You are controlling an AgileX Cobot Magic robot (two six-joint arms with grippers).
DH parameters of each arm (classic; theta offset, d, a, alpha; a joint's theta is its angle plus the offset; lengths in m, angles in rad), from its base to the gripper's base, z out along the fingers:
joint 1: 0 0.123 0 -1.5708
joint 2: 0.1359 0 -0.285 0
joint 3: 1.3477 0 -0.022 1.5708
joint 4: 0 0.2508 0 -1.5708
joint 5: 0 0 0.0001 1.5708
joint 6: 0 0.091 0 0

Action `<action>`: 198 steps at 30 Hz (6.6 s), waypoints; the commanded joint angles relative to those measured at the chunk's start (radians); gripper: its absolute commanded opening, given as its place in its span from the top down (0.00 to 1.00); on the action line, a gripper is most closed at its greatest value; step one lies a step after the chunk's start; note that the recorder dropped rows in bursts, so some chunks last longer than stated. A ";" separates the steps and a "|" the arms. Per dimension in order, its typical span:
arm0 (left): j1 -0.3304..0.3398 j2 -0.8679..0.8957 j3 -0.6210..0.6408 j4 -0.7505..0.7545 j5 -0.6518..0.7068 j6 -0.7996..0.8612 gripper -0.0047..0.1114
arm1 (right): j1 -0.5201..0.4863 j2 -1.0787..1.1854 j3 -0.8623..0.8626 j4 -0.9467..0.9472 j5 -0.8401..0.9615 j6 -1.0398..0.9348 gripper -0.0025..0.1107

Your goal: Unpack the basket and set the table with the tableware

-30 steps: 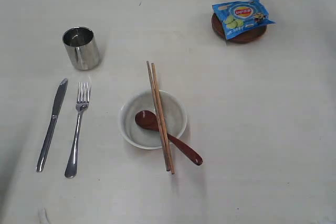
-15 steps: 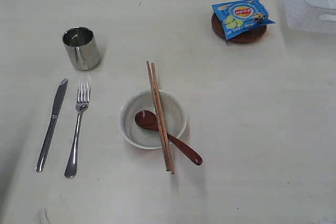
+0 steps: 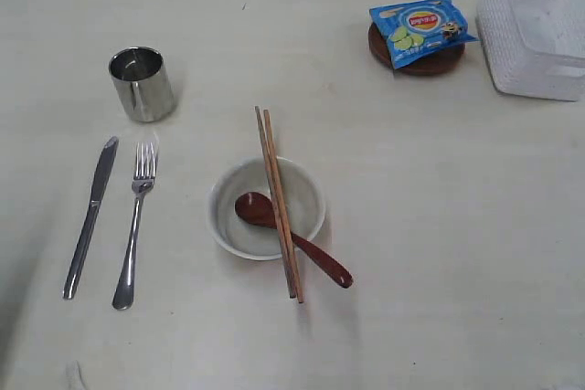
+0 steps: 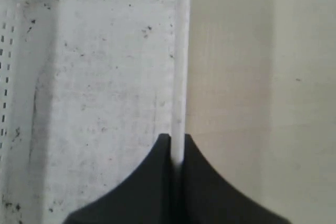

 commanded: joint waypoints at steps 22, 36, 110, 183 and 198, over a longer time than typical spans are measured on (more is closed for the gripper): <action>0.001 -0.004 0.003 -0.003 -0.011 0.001 0.96 | 0.403 0.042 -0.001 -0.119 -0.061 0.064 0.98; 0.001 -0.004 0.003 -0.003 -0.011 0.001 0.96 | 0.549 0.040 -0.001 -0.187 0.006 0.138 0.98; 0.001 -0.004 0.003 -0.003 -0.011 0.001 0.96 | 0.549 -0.304 0.284 -0.422 0.033 0.596 0.46; 0.001 -0.004 0.003 -0.003 -0.011 0.001 0.96 | 0.458 -1.940 1.482 -0.235 -0.551 0.495 0.97; 0.001 -0.004 0.003 -0.003 -0.011 0.001 0.96 | 0.490 -2.240 1.952 -0.248 -0.780 0.515 0.97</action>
